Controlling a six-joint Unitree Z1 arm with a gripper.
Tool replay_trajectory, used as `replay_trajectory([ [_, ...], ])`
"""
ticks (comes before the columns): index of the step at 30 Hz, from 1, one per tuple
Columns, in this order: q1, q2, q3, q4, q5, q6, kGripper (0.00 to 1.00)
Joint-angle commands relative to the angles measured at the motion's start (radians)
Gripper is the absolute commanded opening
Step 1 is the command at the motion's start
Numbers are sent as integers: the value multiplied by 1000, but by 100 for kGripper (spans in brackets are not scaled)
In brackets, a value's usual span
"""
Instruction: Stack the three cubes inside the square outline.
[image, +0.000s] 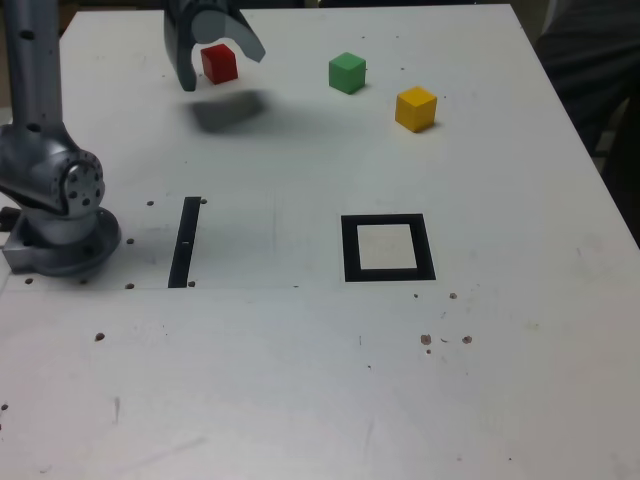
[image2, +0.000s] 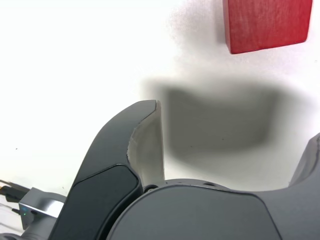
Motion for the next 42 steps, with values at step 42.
replay_trajectory([
  [42,128,330,-451,203,-1,126,67],
])
